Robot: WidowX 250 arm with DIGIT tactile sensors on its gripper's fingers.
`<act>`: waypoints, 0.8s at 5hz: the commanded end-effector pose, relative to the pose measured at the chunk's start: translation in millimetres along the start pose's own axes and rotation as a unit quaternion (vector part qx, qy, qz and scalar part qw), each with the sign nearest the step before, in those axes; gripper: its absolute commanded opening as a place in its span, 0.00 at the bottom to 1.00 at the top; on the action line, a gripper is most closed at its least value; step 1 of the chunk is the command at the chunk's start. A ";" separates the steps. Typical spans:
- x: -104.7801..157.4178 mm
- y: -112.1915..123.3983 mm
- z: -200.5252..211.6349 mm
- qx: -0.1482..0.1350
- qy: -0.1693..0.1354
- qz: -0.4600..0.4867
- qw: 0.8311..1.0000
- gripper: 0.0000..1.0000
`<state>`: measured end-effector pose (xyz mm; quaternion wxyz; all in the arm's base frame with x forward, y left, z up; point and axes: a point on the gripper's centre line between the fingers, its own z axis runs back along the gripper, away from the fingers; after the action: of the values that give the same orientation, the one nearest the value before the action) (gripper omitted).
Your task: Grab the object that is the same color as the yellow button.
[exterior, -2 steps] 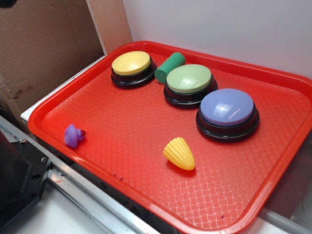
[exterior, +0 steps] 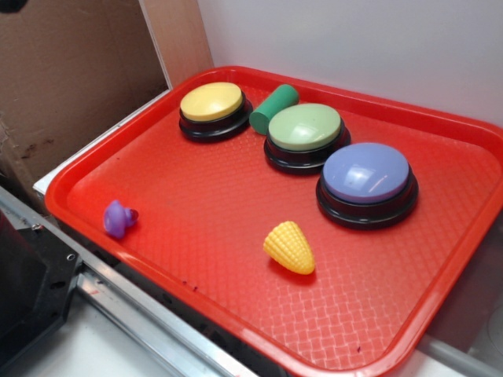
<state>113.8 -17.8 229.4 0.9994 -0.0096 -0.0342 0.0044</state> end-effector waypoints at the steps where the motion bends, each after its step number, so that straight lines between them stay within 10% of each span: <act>1: 39.5 -21.3 -14.6 0.071 0.004 -0.253 0.965 1.00; 4: 77.3 -87.6 -70.9 0.003 -0.180 -0.571 0.801 1.00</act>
<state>199.1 -98.4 152.7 0.7995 0.0130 -0.1942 -0.5683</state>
